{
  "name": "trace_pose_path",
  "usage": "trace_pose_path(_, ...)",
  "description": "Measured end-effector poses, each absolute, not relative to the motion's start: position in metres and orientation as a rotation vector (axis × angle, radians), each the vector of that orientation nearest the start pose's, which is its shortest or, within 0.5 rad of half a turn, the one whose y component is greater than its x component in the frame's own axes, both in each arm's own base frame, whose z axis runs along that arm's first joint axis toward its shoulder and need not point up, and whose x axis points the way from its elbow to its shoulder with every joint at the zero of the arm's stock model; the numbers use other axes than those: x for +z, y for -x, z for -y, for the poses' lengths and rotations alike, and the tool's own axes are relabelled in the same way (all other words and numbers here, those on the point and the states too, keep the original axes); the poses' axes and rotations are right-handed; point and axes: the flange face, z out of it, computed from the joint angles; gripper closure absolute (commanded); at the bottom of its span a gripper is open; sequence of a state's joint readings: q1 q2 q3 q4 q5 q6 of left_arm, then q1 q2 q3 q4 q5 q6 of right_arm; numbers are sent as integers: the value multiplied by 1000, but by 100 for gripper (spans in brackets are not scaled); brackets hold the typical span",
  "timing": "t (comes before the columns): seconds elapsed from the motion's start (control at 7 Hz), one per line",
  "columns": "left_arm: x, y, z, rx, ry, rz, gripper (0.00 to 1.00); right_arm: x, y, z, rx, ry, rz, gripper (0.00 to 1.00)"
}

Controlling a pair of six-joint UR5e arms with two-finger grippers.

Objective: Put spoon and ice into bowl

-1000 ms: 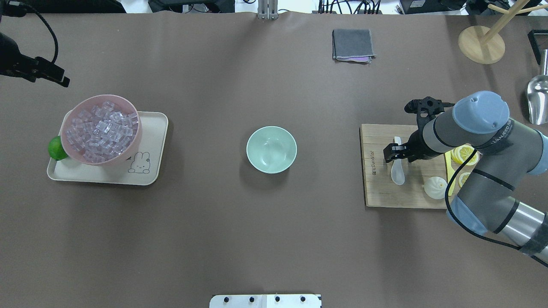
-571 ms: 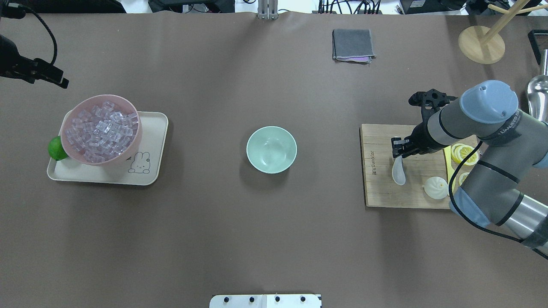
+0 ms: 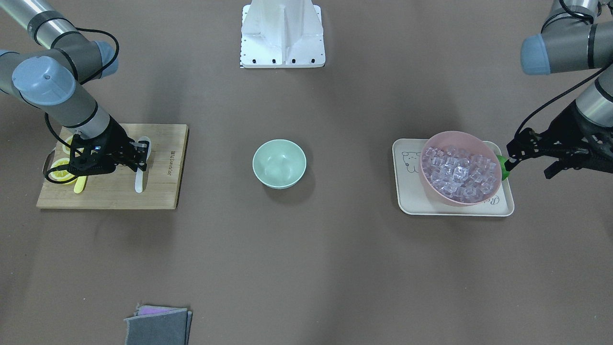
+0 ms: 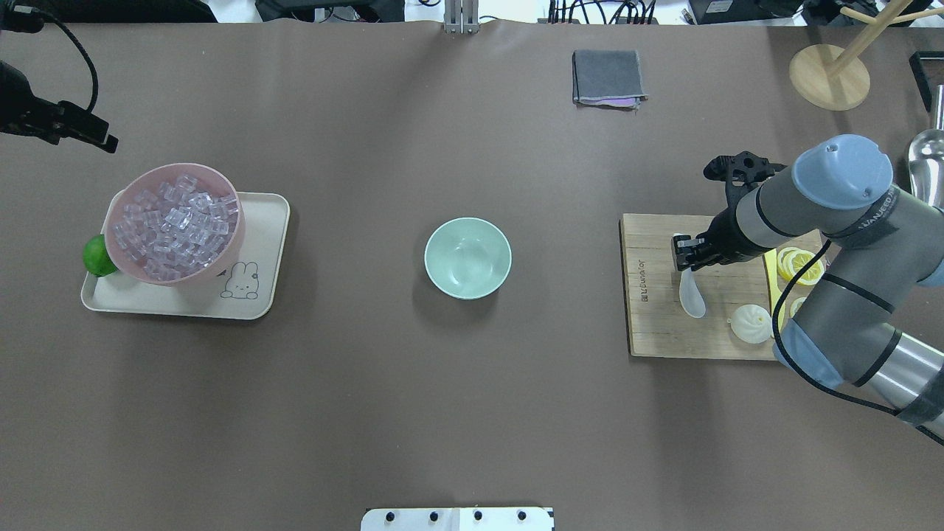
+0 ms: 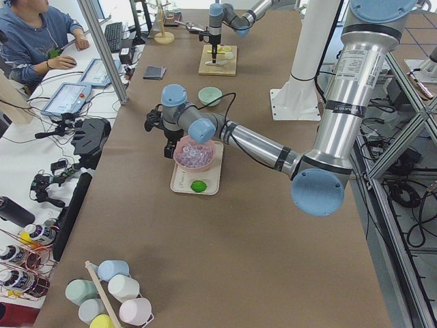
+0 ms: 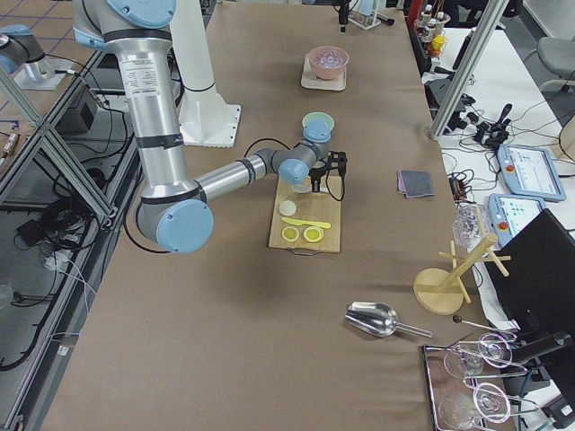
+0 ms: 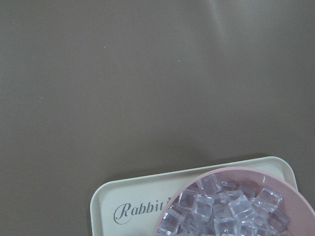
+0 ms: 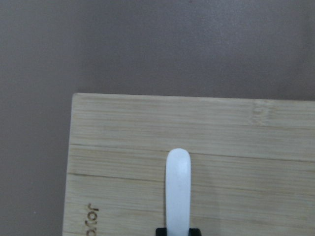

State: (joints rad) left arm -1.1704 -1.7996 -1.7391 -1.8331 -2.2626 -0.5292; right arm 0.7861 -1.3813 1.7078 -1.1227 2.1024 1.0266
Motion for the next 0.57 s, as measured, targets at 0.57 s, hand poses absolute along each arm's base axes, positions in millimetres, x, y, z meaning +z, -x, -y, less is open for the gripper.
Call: trace_pose_path(0.57, 423, -181, 563, 71, -275, -826, 9, 347, 368, 514, 113, -54, 959, 100)
